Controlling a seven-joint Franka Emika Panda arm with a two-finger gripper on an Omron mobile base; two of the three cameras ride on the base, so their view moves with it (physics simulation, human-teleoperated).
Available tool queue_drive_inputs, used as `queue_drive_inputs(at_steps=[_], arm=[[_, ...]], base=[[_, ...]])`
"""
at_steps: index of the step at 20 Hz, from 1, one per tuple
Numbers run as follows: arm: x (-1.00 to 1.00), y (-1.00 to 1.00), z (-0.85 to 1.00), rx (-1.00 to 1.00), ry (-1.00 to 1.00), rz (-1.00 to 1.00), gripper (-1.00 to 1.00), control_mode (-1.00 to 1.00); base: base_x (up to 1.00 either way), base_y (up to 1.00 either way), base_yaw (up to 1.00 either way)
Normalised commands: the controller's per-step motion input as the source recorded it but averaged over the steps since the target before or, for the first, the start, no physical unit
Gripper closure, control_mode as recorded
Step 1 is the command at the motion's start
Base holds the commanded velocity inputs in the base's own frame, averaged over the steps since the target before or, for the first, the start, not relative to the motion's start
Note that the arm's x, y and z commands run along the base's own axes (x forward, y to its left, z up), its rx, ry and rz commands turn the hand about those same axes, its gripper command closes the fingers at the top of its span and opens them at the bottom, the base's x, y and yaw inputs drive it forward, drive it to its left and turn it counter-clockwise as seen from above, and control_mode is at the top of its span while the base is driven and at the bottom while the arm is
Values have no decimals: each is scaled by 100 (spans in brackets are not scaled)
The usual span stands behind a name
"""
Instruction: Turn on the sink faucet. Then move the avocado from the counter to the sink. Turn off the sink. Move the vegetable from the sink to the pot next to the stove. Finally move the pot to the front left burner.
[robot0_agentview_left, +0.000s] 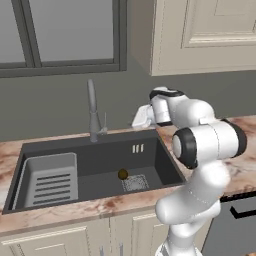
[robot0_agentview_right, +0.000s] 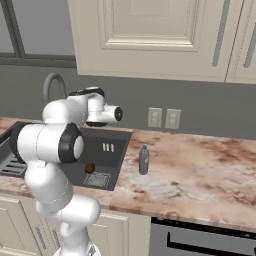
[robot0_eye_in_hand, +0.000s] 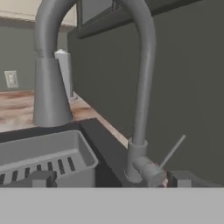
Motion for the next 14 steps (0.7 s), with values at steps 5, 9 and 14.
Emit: queue_drive_inputs(at_steps=[5, 9, 14], arm=[[-73, 0, 4, 0, 18, -10, -100, -100], [-77, 0, 2, -1, 21, -12, -100, -100], [-66, 0, 5, -8, 24, -11, -100, -100]], base=[[0, 0, 0], [0, 0, 0], [0, 0, 0]])
